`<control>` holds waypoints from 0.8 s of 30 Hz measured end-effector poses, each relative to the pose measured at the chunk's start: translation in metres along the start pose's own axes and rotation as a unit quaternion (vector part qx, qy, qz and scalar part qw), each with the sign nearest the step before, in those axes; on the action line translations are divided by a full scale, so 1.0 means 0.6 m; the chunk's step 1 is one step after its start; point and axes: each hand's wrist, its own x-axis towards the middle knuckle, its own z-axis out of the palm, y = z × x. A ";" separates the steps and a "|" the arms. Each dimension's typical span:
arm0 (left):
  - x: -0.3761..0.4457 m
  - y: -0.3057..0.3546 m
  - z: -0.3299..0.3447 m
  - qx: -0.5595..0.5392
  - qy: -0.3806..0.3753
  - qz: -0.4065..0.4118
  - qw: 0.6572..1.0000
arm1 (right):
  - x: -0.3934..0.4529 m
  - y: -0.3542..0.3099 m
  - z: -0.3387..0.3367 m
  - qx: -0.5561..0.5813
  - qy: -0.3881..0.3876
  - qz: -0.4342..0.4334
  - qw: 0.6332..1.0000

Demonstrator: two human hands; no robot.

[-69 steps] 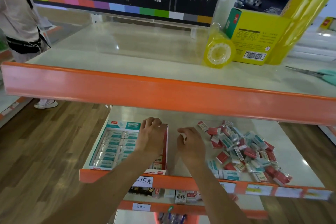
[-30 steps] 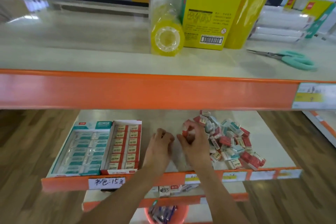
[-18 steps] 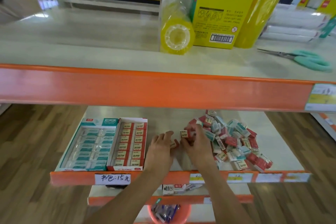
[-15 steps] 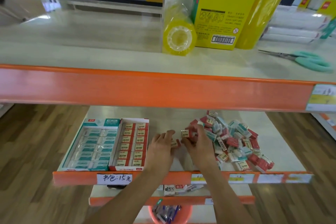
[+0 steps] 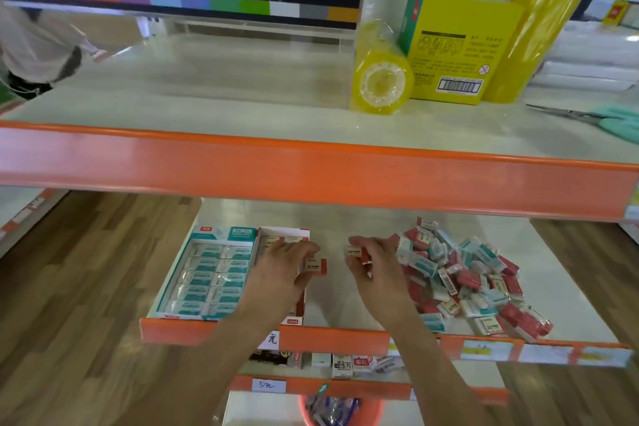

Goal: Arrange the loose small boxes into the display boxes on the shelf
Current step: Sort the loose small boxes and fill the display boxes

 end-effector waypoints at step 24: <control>0.048 -0.106 -0.021 0.111 -0.018 -0.056 0.992 | 0.082 -0.088 0.132 -0.143 -0.035 -0.023 0.989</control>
